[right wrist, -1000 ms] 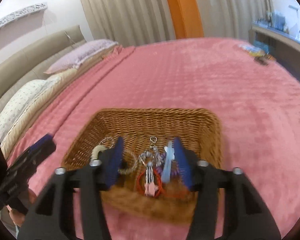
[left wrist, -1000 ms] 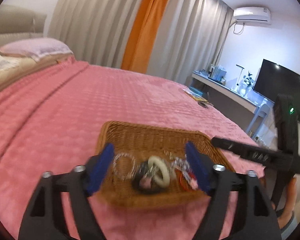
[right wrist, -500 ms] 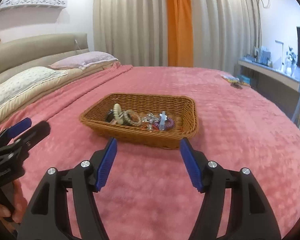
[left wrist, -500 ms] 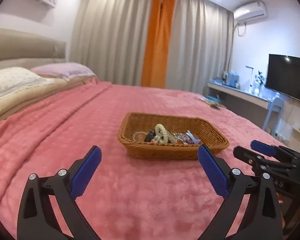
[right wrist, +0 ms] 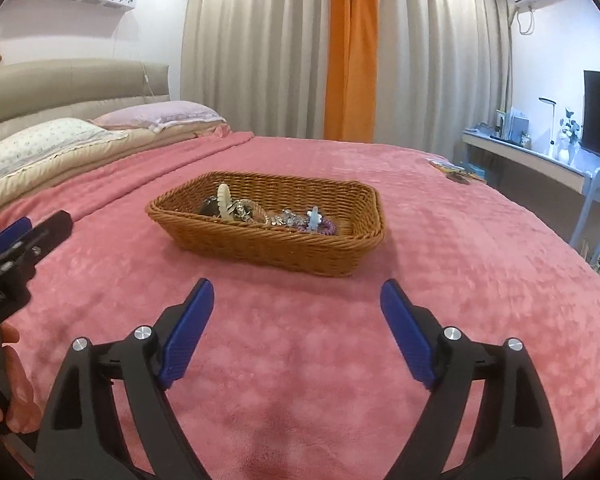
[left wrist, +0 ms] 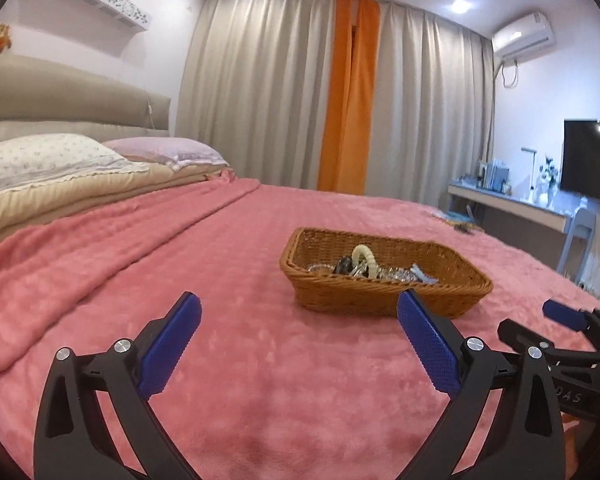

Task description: Organize jewelry

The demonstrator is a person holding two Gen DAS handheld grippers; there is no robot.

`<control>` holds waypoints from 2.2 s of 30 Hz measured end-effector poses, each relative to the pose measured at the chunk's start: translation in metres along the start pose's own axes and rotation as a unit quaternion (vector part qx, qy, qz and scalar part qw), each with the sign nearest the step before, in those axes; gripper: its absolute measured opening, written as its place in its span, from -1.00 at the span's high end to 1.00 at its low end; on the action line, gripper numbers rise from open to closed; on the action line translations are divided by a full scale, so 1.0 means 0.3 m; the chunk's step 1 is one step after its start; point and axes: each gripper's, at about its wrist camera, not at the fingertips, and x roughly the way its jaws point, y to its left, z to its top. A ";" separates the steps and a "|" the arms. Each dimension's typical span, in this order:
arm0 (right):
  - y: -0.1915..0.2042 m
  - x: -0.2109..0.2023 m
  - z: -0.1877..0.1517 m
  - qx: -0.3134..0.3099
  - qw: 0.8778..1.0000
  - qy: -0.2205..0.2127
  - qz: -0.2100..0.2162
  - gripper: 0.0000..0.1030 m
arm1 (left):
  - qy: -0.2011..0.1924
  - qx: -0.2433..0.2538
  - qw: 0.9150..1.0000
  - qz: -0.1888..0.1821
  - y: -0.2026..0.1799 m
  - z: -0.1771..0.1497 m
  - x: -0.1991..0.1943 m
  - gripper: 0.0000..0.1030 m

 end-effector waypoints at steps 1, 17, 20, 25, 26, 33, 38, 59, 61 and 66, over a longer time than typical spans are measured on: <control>0.000 -0.005 -0.001 0.000 1.000 -0.004 -0.002 -0.57 | 0.002 0.007 1.000 0.003 -0.010 -0.001 0.006 -0.85; -0.020 -0.003 -0.002 0.015 1.000 0.001 -0.004 -0.69 | 0.006 0.035 0.999 0.012 -0.056 -0.008 0.020 -0.85; -0.025 -0.003 -0.001 0.018 1.000 0.003 -0.003 -0.71 | 0.004 0.035 0.999 0.010 -0.057 -0.009 0.018 -0.85; -0.026 -0.002 0.001 0.017 1.000 0.004 -0.004 -0.71 | 0.007 0.036 0.999 0.009 -0.055 -0.014 0.021 -0.85; -0.025 -0.001 0.001 0.016 1.000 0.004 -0.004 -0.71 | 0.009 0.034 0.999 0.008 -0.052 -0.014 0.022 -0.85; -0.023 -0.003 -0.001 0.014 1.000 0.003 -0.005 -0.71 | 0.011 0.031 0.999 0.006 -0.045 -0.012 0.025 -0.85; -0.020 -0.002 -0.003 0.011 1.000 0.003 -0.008 -0.78 | 0.012 0.031 0.999 0.002 -0.042 -0.012 0.025 -0.85; -0.013 -0.004 -0.010 0.006 1.000 0.007 -0.011 -0.81 | 0.023 0.029 0.999 -0.001 -0.044 -0.019 0.030 -0.85; -0.011 -0.006 -0.011 0.005 1.000 0.005 -0.006 -0.81 | 0.023 0.029 0.999 -0.001 -0.044 -0.019 0.030 -0.85; -0.012 -0.006 -0.010 0.008 1.000 0.006 -0.005 -0.81 | 0.024 0.029 0.999 -0.001 -0.044 -0.018 0.030 -0.85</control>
